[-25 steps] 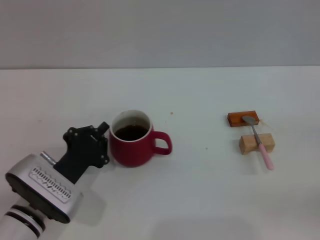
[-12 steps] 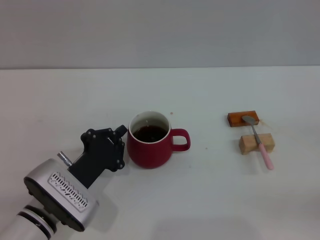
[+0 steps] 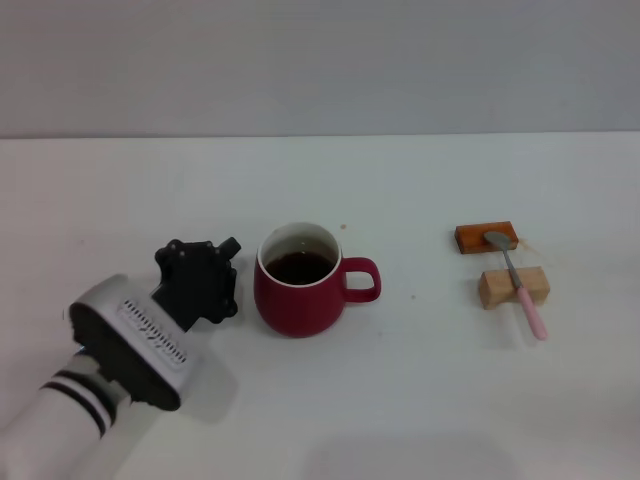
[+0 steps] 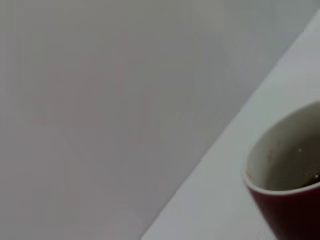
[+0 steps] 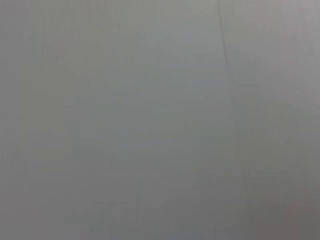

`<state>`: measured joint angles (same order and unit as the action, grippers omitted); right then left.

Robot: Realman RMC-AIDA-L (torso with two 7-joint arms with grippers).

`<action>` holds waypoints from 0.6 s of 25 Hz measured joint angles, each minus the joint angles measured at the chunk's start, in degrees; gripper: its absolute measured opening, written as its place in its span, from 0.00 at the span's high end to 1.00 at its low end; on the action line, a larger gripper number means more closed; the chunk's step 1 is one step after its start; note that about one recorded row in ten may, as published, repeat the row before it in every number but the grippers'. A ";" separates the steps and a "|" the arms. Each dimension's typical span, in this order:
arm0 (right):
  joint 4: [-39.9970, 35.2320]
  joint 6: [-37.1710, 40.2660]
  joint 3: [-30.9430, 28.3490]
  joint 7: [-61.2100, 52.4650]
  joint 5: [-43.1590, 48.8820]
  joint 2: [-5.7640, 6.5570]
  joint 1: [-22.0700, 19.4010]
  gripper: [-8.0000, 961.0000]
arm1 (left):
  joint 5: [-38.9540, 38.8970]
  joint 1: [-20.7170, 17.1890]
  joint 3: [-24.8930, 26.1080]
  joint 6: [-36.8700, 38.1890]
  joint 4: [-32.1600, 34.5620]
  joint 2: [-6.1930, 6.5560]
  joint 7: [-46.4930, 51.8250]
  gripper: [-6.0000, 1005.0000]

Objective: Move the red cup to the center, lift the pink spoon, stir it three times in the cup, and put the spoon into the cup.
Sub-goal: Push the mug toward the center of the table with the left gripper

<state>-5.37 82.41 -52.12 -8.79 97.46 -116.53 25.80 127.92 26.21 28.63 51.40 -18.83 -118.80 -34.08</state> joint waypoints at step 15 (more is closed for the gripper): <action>0.23 -0.15 0.00 0.00 -0.09 0.12 -0.14 0.26 | 0.14 1.06 -1.99 -3.07 -6.18 -0.29 -6.83 0.99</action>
<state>-5.14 82.26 -52.11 -8.79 97.37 -116.41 25.66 128.06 27.28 26.65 48.33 -25.01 -119.09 -40.91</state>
